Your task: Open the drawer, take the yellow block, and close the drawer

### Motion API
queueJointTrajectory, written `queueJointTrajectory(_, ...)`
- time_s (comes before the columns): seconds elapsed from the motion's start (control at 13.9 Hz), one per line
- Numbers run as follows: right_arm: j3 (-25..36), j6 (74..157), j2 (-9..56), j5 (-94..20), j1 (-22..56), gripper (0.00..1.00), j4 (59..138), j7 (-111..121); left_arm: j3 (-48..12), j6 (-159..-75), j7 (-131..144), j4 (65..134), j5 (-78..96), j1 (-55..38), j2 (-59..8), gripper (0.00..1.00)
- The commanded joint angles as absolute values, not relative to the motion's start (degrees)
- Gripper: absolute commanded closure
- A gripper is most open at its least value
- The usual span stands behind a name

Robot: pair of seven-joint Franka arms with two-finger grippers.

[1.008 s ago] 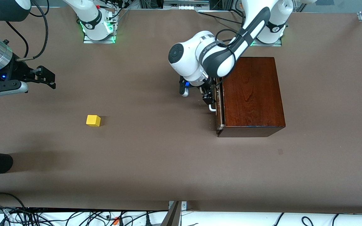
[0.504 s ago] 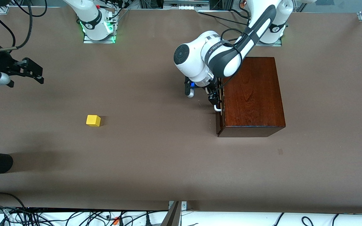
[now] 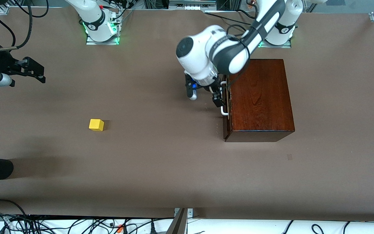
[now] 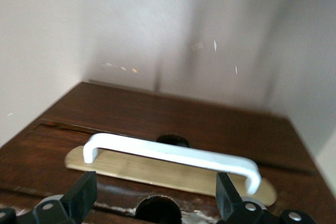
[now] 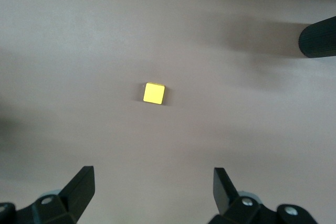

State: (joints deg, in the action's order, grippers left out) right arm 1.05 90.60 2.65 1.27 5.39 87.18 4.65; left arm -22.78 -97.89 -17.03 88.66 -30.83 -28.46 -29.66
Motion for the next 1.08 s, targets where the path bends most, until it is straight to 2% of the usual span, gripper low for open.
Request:
queueJointTrajectory(0.0,0.62,89.21,3.34,1.06,4.92,0.0,85.43,3.87,-22.85,-97.03,-6.28,83.95,-29.9,-30.06,-28.39,0.0)
queueJointTrajectory(0.14,0.88,89.21,3.34,0.88,4.92,0.0,85.43,3.87,-22.59,-95.9,1.63,80.96,-24.46,-29.36,-26.21,0.0)
queueJointTrajectory(0.36,0.88,89.12,3.34,0.88,4.92,0.0,85.43,3.78,-22.24,-93.97,9.29,80.07,-21.9,-27.08,-20.32,0.0)
queueJointTrajectory(0.72,0.97,88.95,3.34,0.18,4.92,0.0,85.43,3.52,-22.32,-89.49,17.58,79.98,-11.27,-14.27,-13.02,0.0)
queueJointTrajectory(1.01,3.87,86.05,2.29,-4.92,4.83,0.0,86.48,3.43,-22.32,-88.16,17.4,79.98,-8.45,-6.61,-9.51,0.0)
